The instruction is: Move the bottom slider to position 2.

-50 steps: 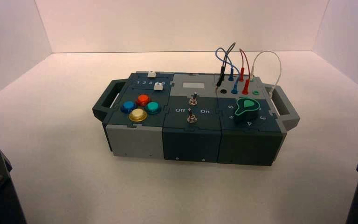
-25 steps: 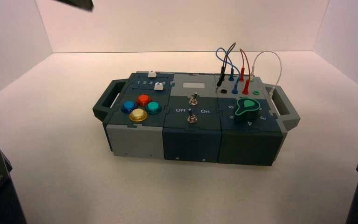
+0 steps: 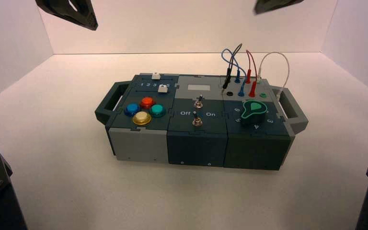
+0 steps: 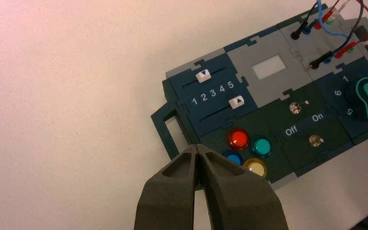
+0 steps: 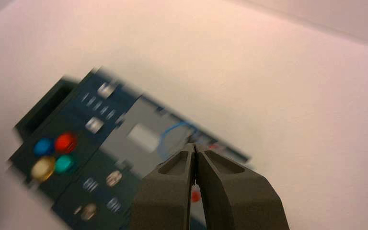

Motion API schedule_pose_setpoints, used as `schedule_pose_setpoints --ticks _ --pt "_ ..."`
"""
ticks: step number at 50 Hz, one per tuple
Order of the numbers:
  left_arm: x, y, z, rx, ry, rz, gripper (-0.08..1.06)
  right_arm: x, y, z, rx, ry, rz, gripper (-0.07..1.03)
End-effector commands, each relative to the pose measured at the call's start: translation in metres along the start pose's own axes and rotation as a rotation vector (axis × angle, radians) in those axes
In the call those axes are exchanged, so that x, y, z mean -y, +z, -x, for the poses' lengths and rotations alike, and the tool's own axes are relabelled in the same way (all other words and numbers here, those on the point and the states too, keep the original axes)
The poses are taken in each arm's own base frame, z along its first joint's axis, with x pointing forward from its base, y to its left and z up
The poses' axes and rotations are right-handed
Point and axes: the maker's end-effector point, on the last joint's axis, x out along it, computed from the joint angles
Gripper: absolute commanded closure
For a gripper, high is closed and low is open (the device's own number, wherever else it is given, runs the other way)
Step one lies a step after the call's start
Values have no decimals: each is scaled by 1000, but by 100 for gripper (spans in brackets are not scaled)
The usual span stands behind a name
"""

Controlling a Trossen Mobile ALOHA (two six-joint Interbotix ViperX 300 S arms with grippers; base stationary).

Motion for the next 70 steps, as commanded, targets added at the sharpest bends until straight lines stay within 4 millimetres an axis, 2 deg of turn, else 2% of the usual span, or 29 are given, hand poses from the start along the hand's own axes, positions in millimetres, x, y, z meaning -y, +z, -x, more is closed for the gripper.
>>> schedule_pose_setpoints --ticks 1,26,36,43,54,70 --pt "1 4 3 15 -2 -3 100 -17 13 -4 -8 42 7 99" --pt "1 1 7 12 -3 -7 100 -54 14 -56 -209 158 -215 99" --pt "1 -1 6 -6 -4 -7 100 -82 13 -84 -305 206 -236 99" --pt "1 -4 5 -21 -4 -6 100 -98 4 -101 -368 225 -240 99" --pt "1 -5 5 -35 -5 -7 100 -102 -9 -118 -425 223 -271 99" --pt "1 -6 5 -41 -5 -7 100 -104 -17 -133 -460 217 -292 99"
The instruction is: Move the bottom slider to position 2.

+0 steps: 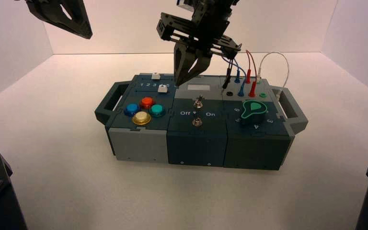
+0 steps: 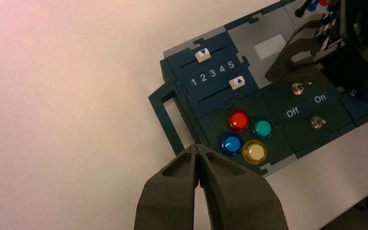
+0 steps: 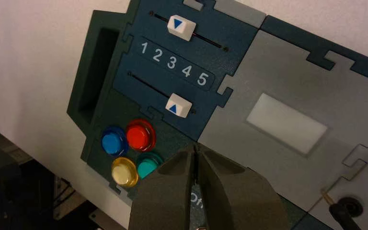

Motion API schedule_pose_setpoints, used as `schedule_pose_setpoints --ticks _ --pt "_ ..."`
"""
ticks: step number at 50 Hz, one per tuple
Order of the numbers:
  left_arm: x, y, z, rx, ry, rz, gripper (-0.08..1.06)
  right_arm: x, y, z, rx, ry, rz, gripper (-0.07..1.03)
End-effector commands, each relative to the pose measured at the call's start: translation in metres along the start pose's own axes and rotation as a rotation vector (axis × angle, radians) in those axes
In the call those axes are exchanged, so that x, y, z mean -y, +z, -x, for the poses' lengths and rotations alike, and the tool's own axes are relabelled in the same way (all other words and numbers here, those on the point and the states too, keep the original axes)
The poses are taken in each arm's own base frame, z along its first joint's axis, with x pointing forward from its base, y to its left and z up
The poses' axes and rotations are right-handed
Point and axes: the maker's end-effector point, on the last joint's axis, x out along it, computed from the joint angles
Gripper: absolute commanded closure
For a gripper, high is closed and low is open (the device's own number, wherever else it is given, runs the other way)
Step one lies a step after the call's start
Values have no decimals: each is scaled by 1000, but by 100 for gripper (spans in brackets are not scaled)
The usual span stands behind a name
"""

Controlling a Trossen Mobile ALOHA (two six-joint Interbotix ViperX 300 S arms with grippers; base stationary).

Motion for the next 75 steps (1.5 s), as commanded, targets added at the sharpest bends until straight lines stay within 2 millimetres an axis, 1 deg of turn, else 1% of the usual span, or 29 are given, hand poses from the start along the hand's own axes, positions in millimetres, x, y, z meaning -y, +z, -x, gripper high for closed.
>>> schedule_pose_setpoints --ticks 1,9,15,23,48,61,75 --pt "0 8 4 23 -1 -5 100 -8 11 1 21 17 3 99" --pt "0 7 4 20 -1 -5 100 -6 11 -6 8 11 5 99" --pt "0 7 4 21 -1 -6 100 -7 15 -13 3 8 9 99" --pt "0 7 4 21 -1 -6 100 -8 20 -17 4 9 11 99" --pt "0 8 4 21 -1 -6 100 -9 25 -21 4 9 16 99" --pt "0 8 4 21 -1 -6 100 -14 30 -21 10 18 15 99" --pt "1 8 4 21 -2 -7 100 -23 29 -33 -19 24 31 99"
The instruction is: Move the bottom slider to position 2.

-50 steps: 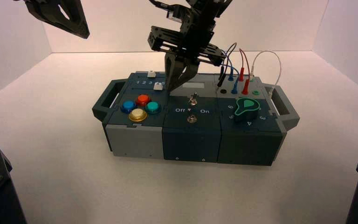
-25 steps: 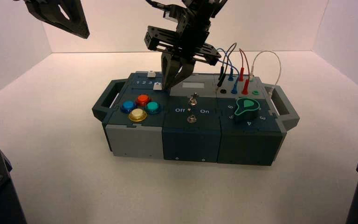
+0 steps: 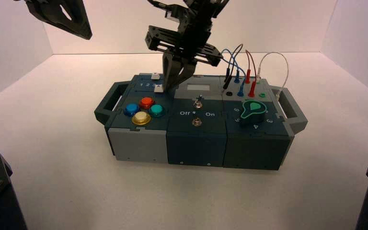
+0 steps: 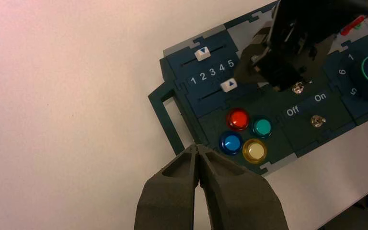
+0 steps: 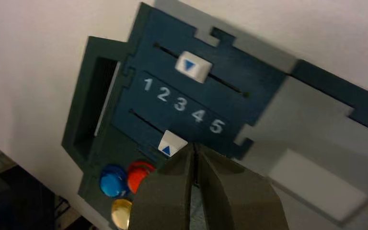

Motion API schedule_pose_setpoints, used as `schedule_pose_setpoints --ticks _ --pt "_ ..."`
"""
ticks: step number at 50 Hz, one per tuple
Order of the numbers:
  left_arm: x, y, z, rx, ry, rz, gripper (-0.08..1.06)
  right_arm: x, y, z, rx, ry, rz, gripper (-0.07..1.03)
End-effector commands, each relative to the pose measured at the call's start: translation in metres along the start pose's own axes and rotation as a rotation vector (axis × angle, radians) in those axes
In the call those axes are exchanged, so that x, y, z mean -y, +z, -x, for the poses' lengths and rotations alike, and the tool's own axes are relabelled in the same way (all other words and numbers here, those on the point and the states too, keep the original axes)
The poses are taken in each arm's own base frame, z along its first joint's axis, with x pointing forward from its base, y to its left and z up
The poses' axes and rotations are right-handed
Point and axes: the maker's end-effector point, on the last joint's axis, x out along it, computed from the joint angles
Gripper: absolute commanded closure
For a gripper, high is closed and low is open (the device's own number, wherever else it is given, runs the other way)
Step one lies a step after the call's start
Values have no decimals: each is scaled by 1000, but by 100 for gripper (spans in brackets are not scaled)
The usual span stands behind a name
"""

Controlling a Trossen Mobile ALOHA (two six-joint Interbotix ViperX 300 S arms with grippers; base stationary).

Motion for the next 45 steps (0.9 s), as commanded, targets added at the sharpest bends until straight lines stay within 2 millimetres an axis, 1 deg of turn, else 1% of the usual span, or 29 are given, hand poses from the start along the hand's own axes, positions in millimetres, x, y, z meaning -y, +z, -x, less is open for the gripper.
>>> schedule_pose_setpoints --ticks 1,8,45 --pt "0 8 4 25 -1 -8 100 -17 6 1 10 23 24 99" --pt "0 8 4 21 -1 -6 100 -22 6 -4 -2 28 31 99" --pt "0 8 4 20 -1 -8 100 -26 10 -2 7 35 30 99"
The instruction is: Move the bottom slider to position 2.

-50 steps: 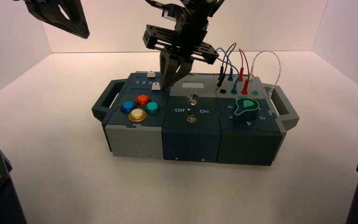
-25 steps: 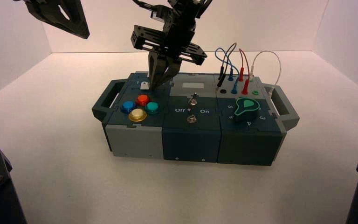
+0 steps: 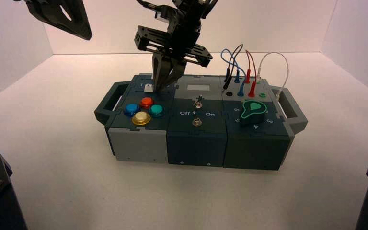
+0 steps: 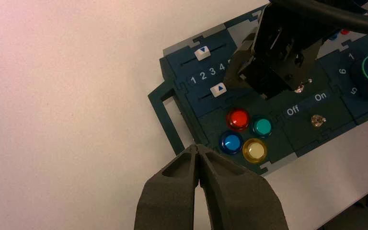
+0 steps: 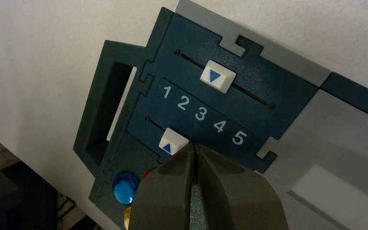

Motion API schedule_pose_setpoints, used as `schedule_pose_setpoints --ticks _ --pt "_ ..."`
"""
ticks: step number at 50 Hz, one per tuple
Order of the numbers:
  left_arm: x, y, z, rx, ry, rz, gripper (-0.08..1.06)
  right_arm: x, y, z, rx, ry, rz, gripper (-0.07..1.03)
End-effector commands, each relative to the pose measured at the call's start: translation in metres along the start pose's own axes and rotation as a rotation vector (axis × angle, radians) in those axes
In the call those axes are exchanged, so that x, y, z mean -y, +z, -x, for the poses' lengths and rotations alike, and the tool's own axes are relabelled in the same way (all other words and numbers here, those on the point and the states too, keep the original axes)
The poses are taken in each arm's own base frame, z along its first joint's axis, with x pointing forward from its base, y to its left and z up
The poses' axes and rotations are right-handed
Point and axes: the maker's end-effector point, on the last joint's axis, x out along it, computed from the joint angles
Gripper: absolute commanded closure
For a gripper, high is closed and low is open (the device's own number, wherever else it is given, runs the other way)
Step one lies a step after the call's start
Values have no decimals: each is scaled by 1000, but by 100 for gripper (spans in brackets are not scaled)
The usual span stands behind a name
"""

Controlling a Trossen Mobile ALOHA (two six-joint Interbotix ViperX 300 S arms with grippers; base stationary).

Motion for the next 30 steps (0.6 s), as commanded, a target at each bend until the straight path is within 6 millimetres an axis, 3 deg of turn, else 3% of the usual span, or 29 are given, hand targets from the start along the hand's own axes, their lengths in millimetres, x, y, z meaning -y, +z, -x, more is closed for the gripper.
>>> schedule_pose_setpoints --ticks 1,30 --pt "0 8 4 25 -1 -8 100 -12 5 5 18 18 15 99" --pt "0 8 4 23 -1 -8 100 -13 7 2 13 18 17 99"
